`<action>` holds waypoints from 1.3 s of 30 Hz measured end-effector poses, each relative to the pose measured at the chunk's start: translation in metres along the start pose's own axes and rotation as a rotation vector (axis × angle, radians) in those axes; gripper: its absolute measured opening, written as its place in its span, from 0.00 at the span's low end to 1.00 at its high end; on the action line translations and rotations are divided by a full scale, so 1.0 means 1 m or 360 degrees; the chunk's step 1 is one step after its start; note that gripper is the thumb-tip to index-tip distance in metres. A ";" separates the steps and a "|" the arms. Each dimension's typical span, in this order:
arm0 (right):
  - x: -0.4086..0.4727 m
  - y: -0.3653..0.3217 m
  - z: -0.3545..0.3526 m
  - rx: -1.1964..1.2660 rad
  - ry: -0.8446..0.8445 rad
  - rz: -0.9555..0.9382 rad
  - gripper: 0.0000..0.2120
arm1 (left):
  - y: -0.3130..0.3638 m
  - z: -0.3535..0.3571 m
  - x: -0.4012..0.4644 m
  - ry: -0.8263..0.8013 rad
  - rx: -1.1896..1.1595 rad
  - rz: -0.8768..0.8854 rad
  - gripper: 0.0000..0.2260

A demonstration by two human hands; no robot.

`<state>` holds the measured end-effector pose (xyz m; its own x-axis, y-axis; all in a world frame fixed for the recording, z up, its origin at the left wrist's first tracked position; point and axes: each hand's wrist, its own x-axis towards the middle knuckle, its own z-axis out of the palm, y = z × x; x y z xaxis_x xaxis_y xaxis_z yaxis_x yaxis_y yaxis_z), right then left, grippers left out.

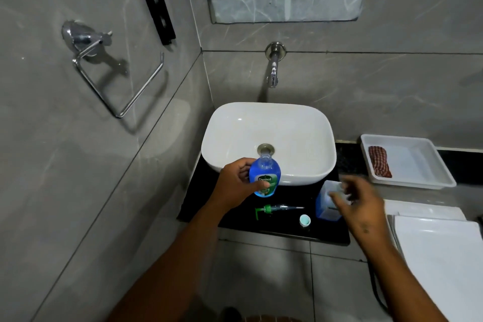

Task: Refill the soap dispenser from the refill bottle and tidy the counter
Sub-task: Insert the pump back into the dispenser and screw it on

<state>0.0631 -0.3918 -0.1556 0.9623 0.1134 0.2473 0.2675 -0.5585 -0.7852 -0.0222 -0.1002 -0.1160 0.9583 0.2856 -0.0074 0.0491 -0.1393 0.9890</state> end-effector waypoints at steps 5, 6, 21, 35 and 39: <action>-0.004 -0.009 0.087 -0.0319 -0.0886 -0.0105 0.16 | -0.001 -0.007 -0.010 0.0022 0.0032 0.0017 0.21; -0.004 -0.009 0.099 -0.0445 -0.1005 -0.0111 0.19 | -0.001 -0.008 -0.012 0.0025 0.0043 0.0018 0.22; 0.005 -0.014 0.174 -0.1044 -0.1407 -0.0225 0.15 | -0.003 -0.019 -0.027 0.0104 0.0128 0.0004 0.25; 0.079 -0.103 0.045 0.0518 -0.0478 0.0194 0.16 | -0.002 -0.012 -0.017 0.0065 -0.0069 -0.0057 0.21; 0.096 -0.179 -0.031 0.1330 -0.0330 0.0033 0.16 | 0.001 0.001 -0.008 -0.0016 -0.0102 -0.0053 0.21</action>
<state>0.1063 -0.3058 0.0264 0.9350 0.3033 0.1836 0.1199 0.2166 -0.9689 -0.0297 -0.1036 -0.1154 0.9592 0.2797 -0.0415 0.0632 -0.0689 0.9956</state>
